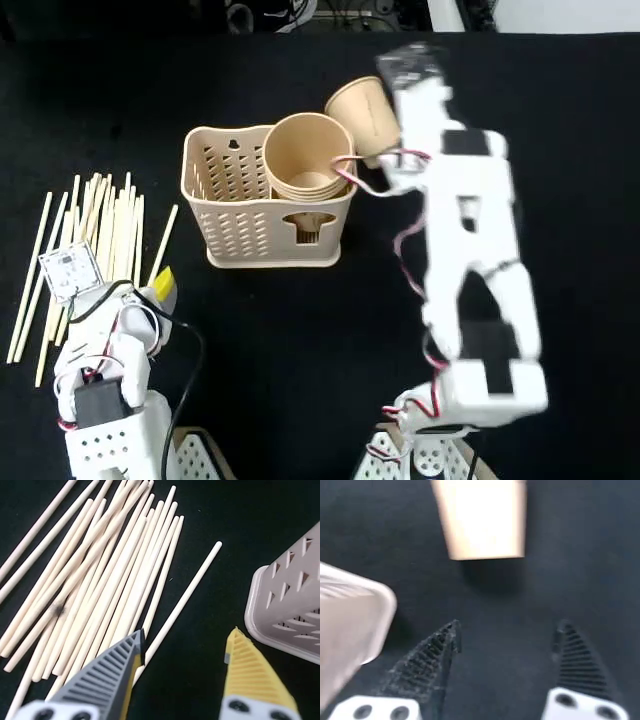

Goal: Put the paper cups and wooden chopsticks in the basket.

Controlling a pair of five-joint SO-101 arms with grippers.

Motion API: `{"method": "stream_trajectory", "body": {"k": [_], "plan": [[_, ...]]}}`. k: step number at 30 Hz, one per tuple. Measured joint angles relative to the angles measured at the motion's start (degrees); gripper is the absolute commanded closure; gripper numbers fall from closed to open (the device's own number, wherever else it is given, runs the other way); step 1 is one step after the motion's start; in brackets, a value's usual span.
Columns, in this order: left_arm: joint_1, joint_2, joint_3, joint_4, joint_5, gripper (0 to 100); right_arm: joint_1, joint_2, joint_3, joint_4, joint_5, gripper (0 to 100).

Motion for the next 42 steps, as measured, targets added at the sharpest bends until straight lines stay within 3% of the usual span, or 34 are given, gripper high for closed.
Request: {"method": "stream_trajectory", "body": {"k": [12,30,36,42], "plan": [[0.0,0.0,0.0,0.0,0.0,73,-1.8,22.2,-27.3,6.9,0.2,65.8],[0.0,0.0,0.0,0.0,0.0,73,-3.1,40.6,-45.2,6.9,0.4,66.2],[0.0,0.0,0.0,0.0,0.0,73,-3.0,45.1,-48.8,6.9,0.7,81.8],[0.0,0.0,0.0,0.0,0.0,73,-1.6,47.2,-52.5,7.3,0.9,89.4]]}}
